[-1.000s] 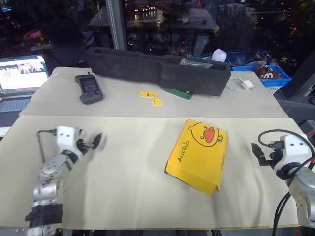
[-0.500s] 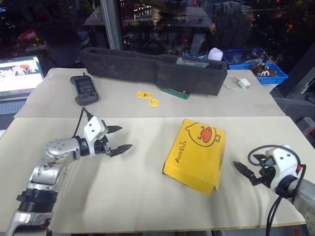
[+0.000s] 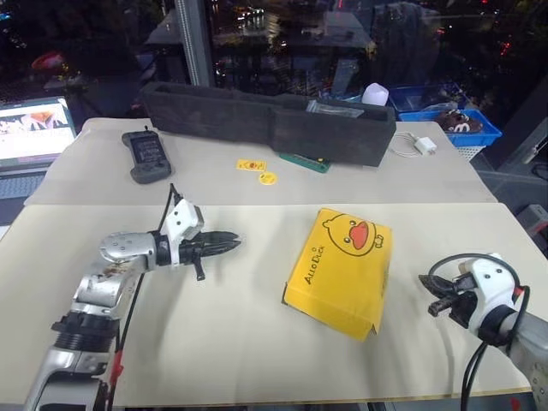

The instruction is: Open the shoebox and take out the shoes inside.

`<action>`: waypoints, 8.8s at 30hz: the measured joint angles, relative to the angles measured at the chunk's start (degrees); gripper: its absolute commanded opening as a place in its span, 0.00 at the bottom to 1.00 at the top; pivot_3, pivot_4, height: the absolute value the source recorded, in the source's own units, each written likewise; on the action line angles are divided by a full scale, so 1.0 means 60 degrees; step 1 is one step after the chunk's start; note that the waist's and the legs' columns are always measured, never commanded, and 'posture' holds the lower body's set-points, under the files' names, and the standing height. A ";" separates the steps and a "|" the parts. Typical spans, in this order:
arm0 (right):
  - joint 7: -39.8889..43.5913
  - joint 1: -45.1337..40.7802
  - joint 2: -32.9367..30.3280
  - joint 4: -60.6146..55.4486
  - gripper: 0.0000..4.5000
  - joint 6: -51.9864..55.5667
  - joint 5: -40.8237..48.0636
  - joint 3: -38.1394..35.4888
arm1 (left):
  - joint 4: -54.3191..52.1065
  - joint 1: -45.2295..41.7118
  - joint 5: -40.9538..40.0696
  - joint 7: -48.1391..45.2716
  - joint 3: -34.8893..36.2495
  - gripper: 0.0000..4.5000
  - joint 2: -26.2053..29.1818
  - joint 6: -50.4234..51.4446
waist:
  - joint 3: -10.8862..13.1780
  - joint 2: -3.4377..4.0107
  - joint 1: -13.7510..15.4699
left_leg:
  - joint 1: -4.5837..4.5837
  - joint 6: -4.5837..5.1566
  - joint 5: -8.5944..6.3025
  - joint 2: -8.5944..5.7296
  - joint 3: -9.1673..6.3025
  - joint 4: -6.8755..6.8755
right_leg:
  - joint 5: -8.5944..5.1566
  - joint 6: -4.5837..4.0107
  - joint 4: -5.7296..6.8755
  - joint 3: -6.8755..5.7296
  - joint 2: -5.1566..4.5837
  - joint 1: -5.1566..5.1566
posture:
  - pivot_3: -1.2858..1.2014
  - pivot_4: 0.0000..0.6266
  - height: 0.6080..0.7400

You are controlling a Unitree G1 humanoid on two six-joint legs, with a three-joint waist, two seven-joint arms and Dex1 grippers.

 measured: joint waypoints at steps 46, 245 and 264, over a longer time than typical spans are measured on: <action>0.3569 -0.7389 0.2037 0.3299 0.00 -0.0752 -0.3247 0.7626 | -0.2679 0.2852 0.0504 0.1153 0.1611 0.01 0.1342 0.1649 | 0.0004 -0.0012 -0.0266 | 0.0038 -0.0014 0.0017 0.0086 0.0062 0.0001 | 0.0019 -0.0153 0.0158 0.0167 0.0155 -0.0140 | 0.52 0.24 0.94; 0.7182 -1.2033 0.3818 0.7112 0.09 -0.6463 -0.2858 0.6976 | -0.5823 0.8975 -0.3690 -0.1115 0.6770 0.00 0.2238 0.2115 | -0.0066 -0.0119 -0.0286 | 0.0081 -0.0272 -0.0077 0.0397 0.0293 -0.0029 | -0.0008 -0.0383 0.0242 0.0185 0.0344 -0.0327 | 0.52 0.24 0.94; 0.1567 -1.3632 0.4990 0.7901 0.09 0.1537 0.2718 0.1390 | -0.5671 0.8753 -0.3509 -0.1047 0.6604 0.00 0.2251 0.2090 | -0.0056 -0.0111 -0.0292 | 0.0062 -0.0272 -0.0078 0.0393 0.0294 -0.0038 | 0.0005 -0.0372 0.0182 0.0182 0.0335 -0.0316 | 0.52 0.24 0.94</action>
